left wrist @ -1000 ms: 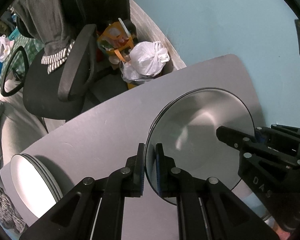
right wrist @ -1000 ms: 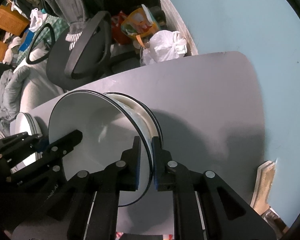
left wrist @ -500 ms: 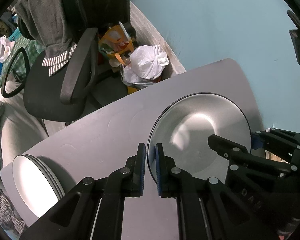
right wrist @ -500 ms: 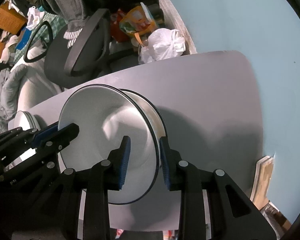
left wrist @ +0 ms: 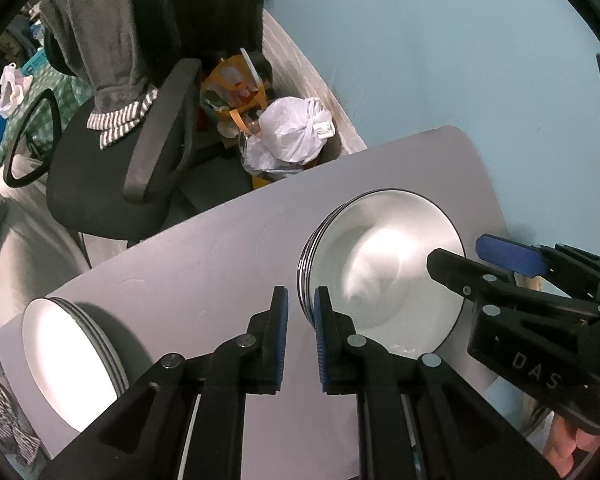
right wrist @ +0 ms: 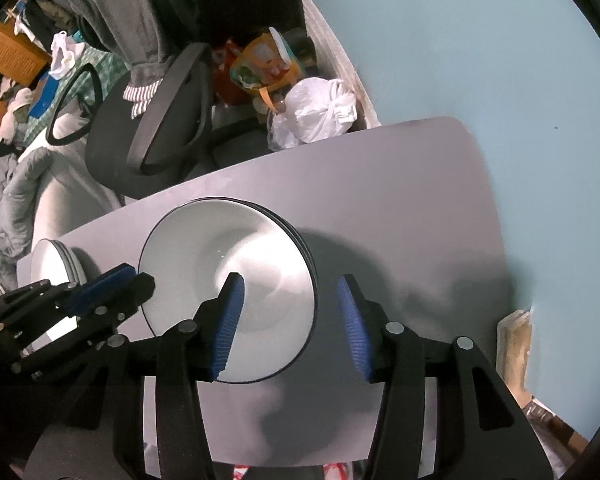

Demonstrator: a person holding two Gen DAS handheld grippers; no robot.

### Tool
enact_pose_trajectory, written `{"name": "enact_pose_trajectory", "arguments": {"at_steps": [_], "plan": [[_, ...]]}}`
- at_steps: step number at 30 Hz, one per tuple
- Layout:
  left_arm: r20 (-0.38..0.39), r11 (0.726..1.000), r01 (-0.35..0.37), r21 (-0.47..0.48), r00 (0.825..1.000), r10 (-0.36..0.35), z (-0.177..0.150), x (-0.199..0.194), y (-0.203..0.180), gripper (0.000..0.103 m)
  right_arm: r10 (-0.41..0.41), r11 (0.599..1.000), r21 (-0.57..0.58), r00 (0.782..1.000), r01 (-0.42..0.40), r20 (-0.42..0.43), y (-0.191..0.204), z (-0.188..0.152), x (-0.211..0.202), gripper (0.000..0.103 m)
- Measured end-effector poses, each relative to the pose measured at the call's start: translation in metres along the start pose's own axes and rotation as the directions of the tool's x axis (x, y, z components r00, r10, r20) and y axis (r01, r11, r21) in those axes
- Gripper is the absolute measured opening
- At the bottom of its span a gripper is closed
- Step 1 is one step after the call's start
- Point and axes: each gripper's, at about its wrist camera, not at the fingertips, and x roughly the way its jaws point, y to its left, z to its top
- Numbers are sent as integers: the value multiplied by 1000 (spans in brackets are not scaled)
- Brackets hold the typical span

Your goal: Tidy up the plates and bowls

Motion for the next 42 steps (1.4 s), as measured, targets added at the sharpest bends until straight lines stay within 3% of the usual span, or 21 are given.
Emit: {"name": "enact_pose_trajectory", "arguments": {"at_steps": [2,4,13,24,30,42], "plan": [[12,1000,-1,-3,1000,2,-2,-5,2,13,-9,1000,-1,1000,9,9,0,-2,-3,55],[25,1000,-2,-9,1000,3,-4,-11,3,21,-26,1000,-7,999,26,25,1,-5,-6,60],[108,999,-32,-11,994,33,-20,-44,5,53,-69,997,-38,994,72,83,2,-19,-28,61],[194,1000,-8,3,981,7,-35,-84,3,68,-66,996,-51,986,74,154,5,-29,-61,63],[224,1000,-13,6,975,11,-41,-96,6,70,-66,996,-52,980,77,190,8,-37,-78,63],[196,1000,10,13,981,-12,-42,-92,14,73,-91,990,-86,974,111,209,11,-40,-91,64]]}}
